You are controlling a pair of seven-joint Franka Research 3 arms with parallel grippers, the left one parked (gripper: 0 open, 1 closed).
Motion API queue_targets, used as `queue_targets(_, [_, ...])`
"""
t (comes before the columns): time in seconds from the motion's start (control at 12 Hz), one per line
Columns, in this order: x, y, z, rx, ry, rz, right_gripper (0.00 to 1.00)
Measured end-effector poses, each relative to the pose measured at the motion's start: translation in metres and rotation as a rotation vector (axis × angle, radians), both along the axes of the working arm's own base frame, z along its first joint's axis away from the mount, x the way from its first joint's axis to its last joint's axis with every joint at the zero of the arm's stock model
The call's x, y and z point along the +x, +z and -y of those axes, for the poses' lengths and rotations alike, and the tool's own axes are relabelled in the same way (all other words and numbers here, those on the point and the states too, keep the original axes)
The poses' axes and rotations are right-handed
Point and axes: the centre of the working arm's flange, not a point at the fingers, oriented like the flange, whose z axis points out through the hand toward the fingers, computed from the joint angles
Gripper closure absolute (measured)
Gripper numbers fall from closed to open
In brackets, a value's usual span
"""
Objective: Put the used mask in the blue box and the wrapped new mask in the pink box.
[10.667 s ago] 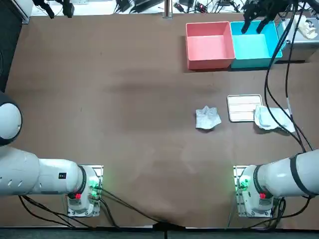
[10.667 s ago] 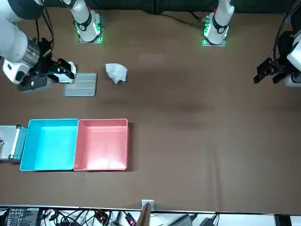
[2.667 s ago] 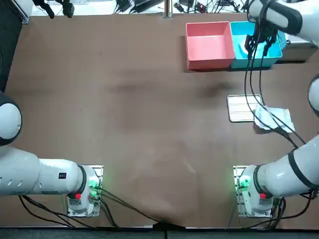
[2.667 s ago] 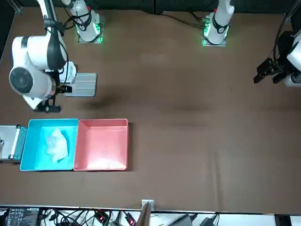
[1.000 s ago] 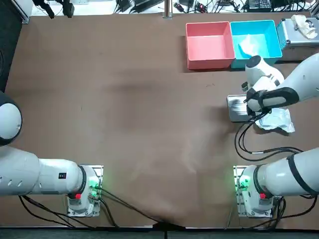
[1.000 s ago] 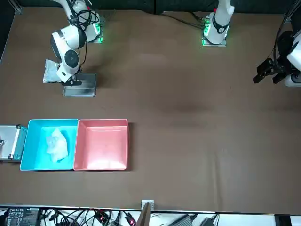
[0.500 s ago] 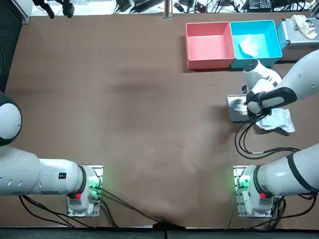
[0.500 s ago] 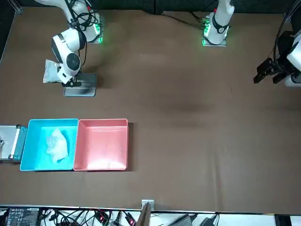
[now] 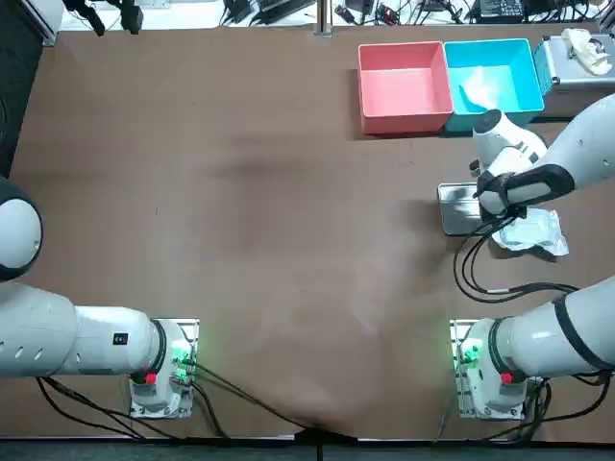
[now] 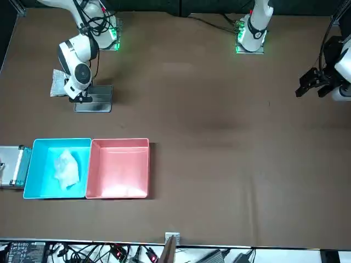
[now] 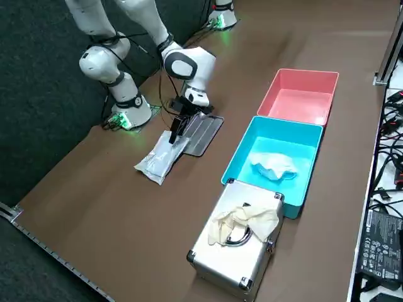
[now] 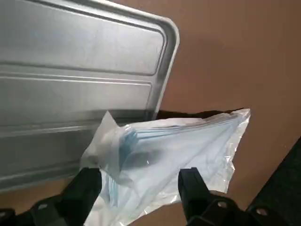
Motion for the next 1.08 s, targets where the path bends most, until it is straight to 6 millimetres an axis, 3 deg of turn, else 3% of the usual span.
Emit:
queue_targets(0.17, [-0.001, -0.007, 0.001, -0.005, 0.004, -0.019, 0.03])
queue_targets(0.75, [-0.004, -0.009, 0.001, -0.055, -0.025, -0.035, 0.91])
queue_targets(0.83, [-0.003, -0.008, 0.001, -0.06, -0.029, -0.034, 0.98])
queue_targets(1.08, [0.004, 0.005, -0.001, -0.09, -0.036, -0.022, 0.99])
